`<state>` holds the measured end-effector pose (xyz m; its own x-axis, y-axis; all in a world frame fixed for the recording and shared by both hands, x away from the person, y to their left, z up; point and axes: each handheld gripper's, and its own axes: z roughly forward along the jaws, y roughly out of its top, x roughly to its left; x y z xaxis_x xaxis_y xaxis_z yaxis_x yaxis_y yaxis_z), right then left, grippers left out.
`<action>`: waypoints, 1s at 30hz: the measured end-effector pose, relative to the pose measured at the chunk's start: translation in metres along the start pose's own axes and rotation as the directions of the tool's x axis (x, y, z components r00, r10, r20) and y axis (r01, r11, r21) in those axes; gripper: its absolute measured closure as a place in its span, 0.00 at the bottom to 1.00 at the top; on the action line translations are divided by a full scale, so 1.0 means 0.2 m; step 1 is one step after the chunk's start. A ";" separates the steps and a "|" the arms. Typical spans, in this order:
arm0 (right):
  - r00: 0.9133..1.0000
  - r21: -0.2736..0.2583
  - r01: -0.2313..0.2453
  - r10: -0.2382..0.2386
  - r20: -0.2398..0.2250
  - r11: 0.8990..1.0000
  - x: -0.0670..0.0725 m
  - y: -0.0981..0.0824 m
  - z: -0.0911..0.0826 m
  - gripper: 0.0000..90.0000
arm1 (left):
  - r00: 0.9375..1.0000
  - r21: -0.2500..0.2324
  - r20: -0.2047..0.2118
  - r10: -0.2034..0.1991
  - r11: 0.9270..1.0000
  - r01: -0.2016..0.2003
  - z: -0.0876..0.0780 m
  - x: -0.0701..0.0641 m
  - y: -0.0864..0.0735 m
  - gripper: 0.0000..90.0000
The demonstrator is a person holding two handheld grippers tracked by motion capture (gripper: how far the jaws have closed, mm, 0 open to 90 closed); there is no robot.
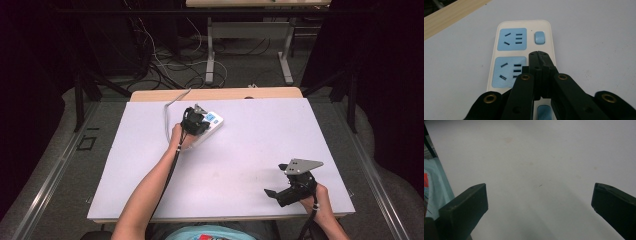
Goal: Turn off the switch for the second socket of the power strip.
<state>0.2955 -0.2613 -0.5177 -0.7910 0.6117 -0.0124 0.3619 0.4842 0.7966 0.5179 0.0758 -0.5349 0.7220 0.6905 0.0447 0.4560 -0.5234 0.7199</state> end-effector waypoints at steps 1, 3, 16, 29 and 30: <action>1.000 0.000 0.000 0.000 0.000 1.000 0.00 0.00 0.00 0.00 | 1.000 0.001 0.001 0.001 1.000 -0.001 0.00 0.00 0.00 1.00; 1.000 -0.001 0.007 -0.007 0.001 1.000 0.00 0.00 0.00 0.00 | 1.000 -0.001 0.004 -0.002 1.000 0.002 0.00 0.00 0.00 1.00; 1.000 0.014 0.009 -0.009 -0.001 1.000 0.00 0.00 0.00 0.00 | 0.999 0.023 -0.027 0.033 0.999 -0.033 0.00 -0.02 0.01 1.00; 1.000 0.009 0.008 -0.008 0.001 1.000 0.00 0.00 0.00 0.00 | 1.000 0.035 -0.017 0.020 0.999 -0.020 0.00 -0.02 0.02 1.00; 1.000 0.019 0.006 -0.006 0.002 1.000 0.00 0.00 0.00 0.00 | 1.000 0.036 -0.017 0.020 0.999 -0.020 0.00 -0.02 0.02 1.00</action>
<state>0.2961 -0.2616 -0.5169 -0.7923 0.6098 -0.0185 0.3662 0.4996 0.7850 0.5172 0.0701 -0.5326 0.7224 0.6878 0.0708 0.4600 -0.5545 0.6935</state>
